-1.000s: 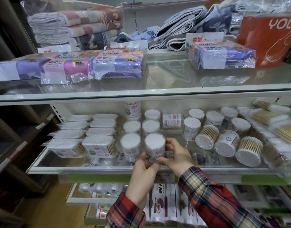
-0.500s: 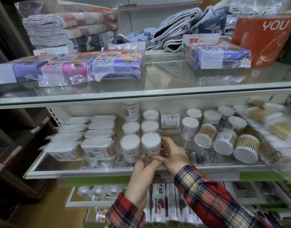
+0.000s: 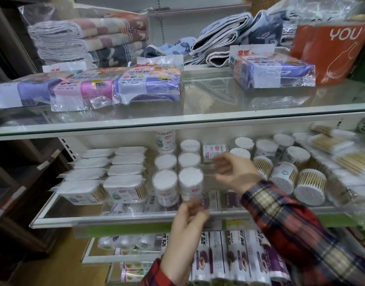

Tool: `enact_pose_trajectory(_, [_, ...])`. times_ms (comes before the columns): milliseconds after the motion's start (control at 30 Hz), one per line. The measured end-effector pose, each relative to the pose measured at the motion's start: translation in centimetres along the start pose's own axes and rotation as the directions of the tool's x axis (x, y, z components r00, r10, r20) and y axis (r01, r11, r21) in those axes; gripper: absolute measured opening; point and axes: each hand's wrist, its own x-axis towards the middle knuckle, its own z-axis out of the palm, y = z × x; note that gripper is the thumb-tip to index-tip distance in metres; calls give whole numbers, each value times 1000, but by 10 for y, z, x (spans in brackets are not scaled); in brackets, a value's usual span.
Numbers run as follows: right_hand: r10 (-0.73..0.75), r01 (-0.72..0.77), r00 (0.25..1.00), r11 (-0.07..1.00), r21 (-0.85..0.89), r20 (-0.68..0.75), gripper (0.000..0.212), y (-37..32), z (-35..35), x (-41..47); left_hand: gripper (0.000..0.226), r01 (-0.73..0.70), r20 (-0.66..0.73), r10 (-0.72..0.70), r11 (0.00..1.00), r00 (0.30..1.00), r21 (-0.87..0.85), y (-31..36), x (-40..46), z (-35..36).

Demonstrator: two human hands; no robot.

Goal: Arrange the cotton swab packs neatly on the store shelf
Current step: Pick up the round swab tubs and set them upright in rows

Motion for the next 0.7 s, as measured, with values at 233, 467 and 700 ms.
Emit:
enact_pose_trajectory(233, [-118, 104, 993, 869, -485, 2, 54, -2, -16, 79, 15, -31, 186, 13, 995, 983, 95, 1, -7, 17])
enact_pose_trajectory(467, [-120, 134, 990, 577, -806, 79, 61, 7, 13, 121, 16, -2, 208, -25, 991, 978, 131, -1, -11, 18])
enact_pose_trajectory(700, [-179, 92, 982, 718, -690, -56, 48, 6, 2, 115, 17, -16, 172, 2, 996, 985, 82, 4, -11, 10])
